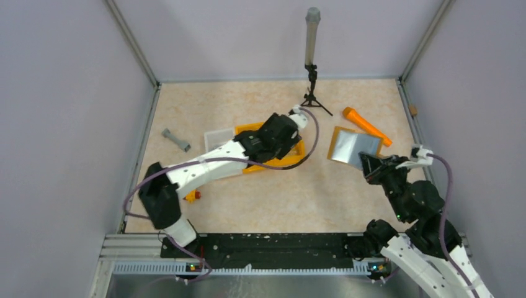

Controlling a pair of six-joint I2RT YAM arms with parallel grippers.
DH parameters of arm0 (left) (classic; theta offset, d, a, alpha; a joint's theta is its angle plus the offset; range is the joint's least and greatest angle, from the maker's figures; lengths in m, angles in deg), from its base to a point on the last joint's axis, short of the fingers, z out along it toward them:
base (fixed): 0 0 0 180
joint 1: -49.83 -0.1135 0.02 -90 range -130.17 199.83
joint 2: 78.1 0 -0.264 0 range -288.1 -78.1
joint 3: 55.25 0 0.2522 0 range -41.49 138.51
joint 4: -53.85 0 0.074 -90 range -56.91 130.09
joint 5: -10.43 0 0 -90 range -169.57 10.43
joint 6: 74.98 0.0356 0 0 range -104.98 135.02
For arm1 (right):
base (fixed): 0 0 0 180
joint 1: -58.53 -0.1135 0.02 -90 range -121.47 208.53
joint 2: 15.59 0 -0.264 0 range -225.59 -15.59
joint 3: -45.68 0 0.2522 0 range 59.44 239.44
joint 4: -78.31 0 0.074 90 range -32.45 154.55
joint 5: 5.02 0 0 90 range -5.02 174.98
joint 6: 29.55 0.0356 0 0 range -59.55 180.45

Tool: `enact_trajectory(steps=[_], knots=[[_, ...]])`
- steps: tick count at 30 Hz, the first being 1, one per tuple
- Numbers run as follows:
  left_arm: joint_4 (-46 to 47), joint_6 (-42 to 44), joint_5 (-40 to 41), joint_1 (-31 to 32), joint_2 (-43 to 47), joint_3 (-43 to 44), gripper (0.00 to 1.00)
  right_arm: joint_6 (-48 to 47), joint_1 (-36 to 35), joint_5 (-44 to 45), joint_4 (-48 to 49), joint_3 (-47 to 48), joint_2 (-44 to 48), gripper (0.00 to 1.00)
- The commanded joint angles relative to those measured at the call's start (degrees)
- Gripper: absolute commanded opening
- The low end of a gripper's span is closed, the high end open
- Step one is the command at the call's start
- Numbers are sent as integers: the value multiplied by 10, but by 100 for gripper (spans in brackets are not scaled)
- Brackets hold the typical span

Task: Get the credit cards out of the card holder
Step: Remove the credit card from the card holder.

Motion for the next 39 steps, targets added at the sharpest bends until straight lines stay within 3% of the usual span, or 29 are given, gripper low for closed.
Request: enact_trajectory(steps=[1,3,6,8,12,20,26,29,31,32,34,35,39], knots=[[54,-168,-166,-54,169,-138,78,38,3,-113,84,-39,-44,0],[125,-221,-271,-87,246,-220,97,52,3,-141,120,-65,-55,0],[267,-304,-457,-138,342,-341,99,72,3,-208,191,-98,-82,0],[356,-366,-511,-154,389,-404,99,96,3,-243,230,-115,-104,0],[460,-435,-570,-164,431,-474,99,125,3,-324,329,-143,-148,0],[568,-503,-616,-165,434,-510,99,168,2,-400,443,-173,-210,0],[547,-503,-633,-165,396,-490,97,195,3,-421,502,-189,-220,0],[545,-503,-640,-166,381,-485,81,194,3,-423,503,-188,-221,0],[551,-510,-640,-165,374,-487,62,192,2,-425,505,-188,-222,2],[560,-515,-643,-166,372,-489,48,192,2,-426,505,-189,-223,2],[580,-521,-653,-165,366,-493,8,194,3,-428,504,-188,-222,5],[581,-521,-653,-167,366,-493,0,194,2,-430,503,-189,-222,9],[583,-547,-644,-182,387,-505,0,192,2,-419,486,-189,-208,37]])
